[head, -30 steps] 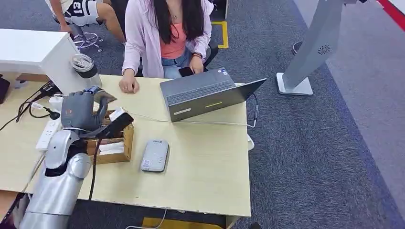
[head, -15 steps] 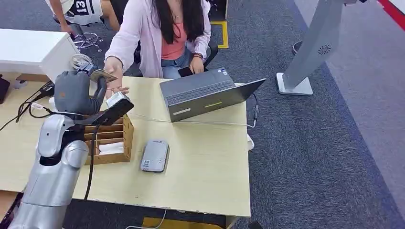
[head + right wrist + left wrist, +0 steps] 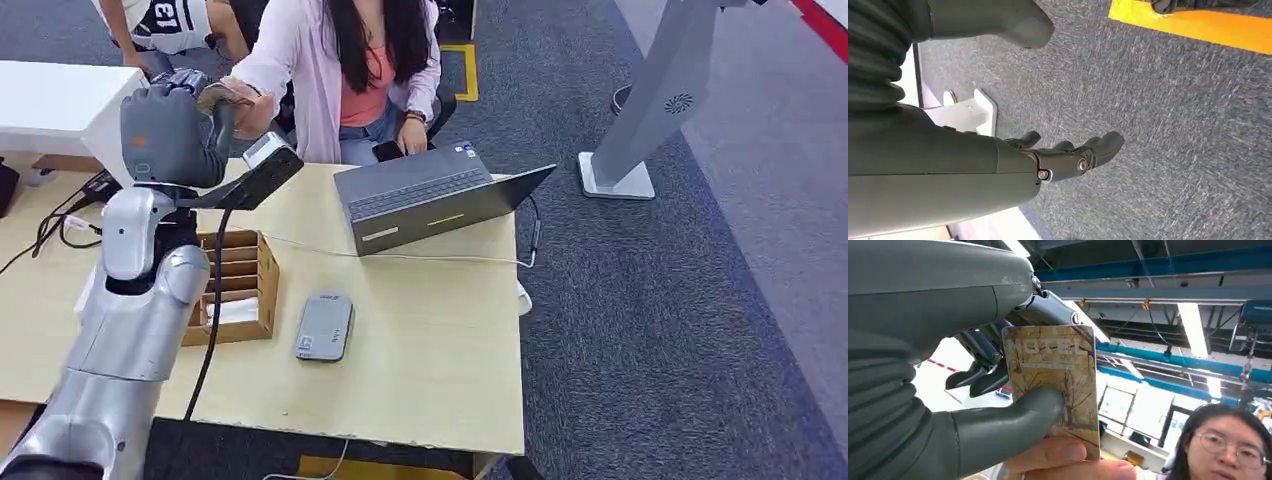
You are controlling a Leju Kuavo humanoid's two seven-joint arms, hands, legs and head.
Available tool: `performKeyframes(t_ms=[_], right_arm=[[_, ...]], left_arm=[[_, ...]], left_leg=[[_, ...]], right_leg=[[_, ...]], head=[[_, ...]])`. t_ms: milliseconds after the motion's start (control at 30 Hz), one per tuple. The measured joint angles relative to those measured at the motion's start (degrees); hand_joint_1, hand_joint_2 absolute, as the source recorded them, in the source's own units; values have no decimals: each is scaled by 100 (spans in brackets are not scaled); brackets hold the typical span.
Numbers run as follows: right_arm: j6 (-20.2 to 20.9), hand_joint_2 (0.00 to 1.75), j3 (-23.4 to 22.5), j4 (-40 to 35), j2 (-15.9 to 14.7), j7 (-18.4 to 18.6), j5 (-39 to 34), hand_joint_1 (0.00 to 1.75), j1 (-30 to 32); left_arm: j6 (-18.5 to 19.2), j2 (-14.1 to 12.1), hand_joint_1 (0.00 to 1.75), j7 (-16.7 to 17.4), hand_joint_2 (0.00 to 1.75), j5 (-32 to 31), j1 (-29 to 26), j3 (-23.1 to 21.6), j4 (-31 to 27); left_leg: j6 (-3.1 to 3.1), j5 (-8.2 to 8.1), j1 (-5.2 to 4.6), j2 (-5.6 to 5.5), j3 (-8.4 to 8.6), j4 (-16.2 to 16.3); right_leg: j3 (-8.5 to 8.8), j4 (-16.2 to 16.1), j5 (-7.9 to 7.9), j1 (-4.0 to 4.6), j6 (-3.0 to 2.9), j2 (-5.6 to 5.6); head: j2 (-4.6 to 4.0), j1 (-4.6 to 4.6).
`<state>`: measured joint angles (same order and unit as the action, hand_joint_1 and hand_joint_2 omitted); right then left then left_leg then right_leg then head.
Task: Pass the card to the sensor for recognition and then transmit it.
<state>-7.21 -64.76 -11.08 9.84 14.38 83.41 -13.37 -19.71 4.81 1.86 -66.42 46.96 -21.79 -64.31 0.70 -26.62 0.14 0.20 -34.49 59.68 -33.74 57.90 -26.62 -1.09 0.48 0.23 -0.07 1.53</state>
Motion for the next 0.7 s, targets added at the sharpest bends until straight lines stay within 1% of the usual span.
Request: performKeyframes(t_ms=[100,133,433,567,633,700], right_arm=[[-2,175,0,0,15,42,0,0,-4],[-2,175,0,0,17,52,0,0,-7],[9,175,0,0,26,46,-2,0,-6],[9,175,0,0,26,46,-2,0,2],[9,175,0,0,26,46,-4,0,6],[9,175,0,0,26,44,-15,0,11]], left_arm=[[0,50,175,0,175,-9,8,-2,109],[0,63,0,0,175,-11,10,-2,145],[-18,61,0,11,175,81,7,-2,370],[-59,20,0,-2,175,144,-21,-2,440],[-92,-5,0,-20,175,190,-47,-2,468],[-208,-48,0,-147,175,267,-116,-2,481]], left_leg=[[0,-1,0,0,-1,-1],[0,-1,0,-1,-1,-1],[0,-1,0,-1,-3,-1],[0,-1,0,-1,-3,-1],[0,-1,0,-1,-3,-1],[0,-1,0,-1,-3,-2]], right_leg=[[0,0,-1,0,-1,0],[-1,0,-2,0,-1,0],[0,0,-1,0,-1,-1],[0,0,-1,0,-1,-1],[0,0,-1,0,-1,-1],[0,0,-2,0,-1,0]], head=[[0,2],[0,2],[0,2],[0,2],[0,2],[0,2]])
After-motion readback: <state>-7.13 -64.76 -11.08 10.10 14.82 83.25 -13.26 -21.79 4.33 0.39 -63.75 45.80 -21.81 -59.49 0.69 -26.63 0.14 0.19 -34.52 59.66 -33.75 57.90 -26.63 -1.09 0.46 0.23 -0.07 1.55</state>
